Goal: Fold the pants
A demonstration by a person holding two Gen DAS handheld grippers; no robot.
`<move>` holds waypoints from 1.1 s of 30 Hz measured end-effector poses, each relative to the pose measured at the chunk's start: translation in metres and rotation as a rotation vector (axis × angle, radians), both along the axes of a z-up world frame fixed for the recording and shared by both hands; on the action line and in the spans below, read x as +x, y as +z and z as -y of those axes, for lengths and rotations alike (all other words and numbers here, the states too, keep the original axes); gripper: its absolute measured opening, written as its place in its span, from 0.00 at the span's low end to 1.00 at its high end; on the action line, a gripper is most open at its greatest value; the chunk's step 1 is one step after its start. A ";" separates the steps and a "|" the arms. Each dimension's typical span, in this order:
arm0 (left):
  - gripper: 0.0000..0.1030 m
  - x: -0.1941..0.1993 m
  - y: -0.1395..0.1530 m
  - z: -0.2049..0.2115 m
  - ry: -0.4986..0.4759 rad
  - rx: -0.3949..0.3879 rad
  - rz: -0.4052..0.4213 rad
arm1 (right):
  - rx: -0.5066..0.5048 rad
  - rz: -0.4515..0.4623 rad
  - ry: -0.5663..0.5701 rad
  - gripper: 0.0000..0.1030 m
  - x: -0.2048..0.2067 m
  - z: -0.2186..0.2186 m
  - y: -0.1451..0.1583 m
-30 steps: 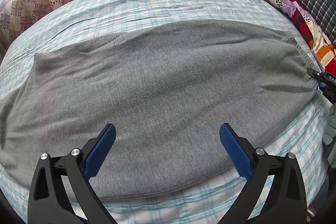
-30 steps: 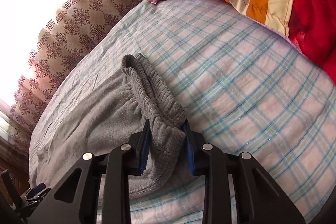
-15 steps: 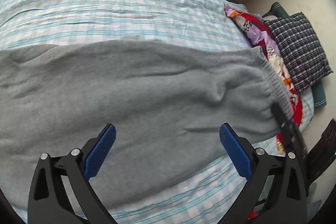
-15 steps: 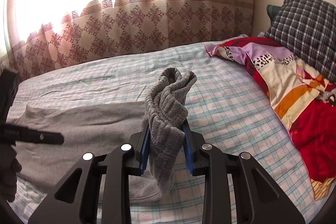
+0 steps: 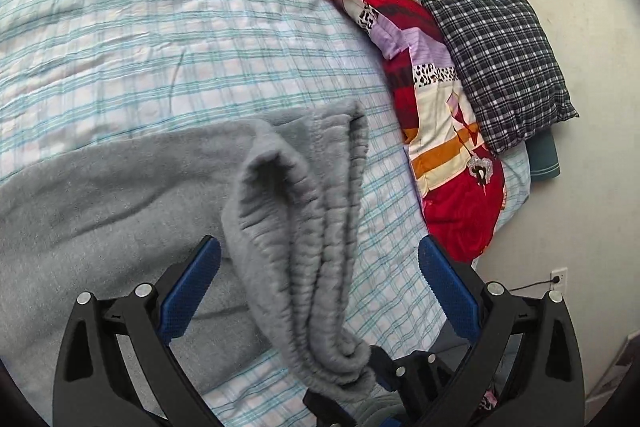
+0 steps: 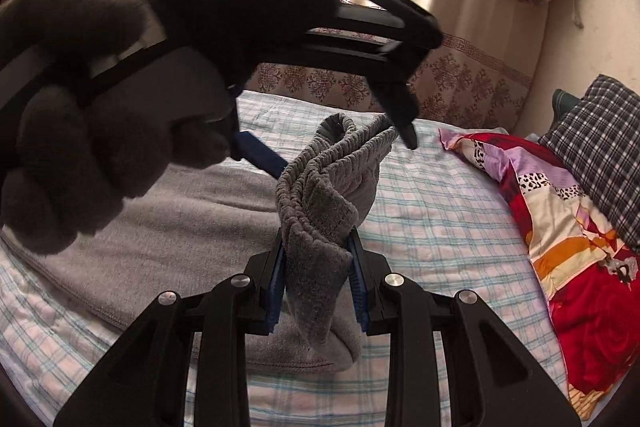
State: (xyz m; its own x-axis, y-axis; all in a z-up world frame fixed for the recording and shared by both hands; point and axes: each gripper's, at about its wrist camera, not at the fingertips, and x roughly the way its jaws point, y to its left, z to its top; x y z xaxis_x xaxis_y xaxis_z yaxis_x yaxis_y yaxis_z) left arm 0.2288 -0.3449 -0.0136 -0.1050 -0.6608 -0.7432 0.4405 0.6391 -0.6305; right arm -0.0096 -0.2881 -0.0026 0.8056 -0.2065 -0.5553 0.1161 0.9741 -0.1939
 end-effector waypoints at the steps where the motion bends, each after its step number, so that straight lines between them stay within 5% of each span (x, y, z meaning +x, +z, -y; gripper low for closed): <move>1: 0.97 0.001 -0.001 0.005 -0.010 0.034 -0.003 | -0.012 0.000 0.010 0.27 -0.001 -0.003 0.000; 4: 0.88 0.005 -0.006 0.009 -0.023 0.100 0.017 | -0.035 0.004 0.034 0.27 -0.002 -0.010 -0.002; 6: 0.45 0.008 -0.011 0.005 -0.018 0.110 0.000 | -0.028 0.004 0.040 0.27 -0.002 -0.012 -0.002; 8: 0.26 0.011 -0.015 -0.006 0.000 0.080 -0.028 | -0.027 0.003 0.035 0.27 -0.003 -0.015 -0.001; 22: 0.22 0.012 0.035 -0.119 0.075 -0.010 0.123 | 0.018 0.072 0.134 0.27 0.001 -0.081 0.030; 33: 0.21 0.013 0.009 -0.244 0.212 -0.018 0.112 | -0.001 0.016 0.296 0.27 0.015 -0.181 0.012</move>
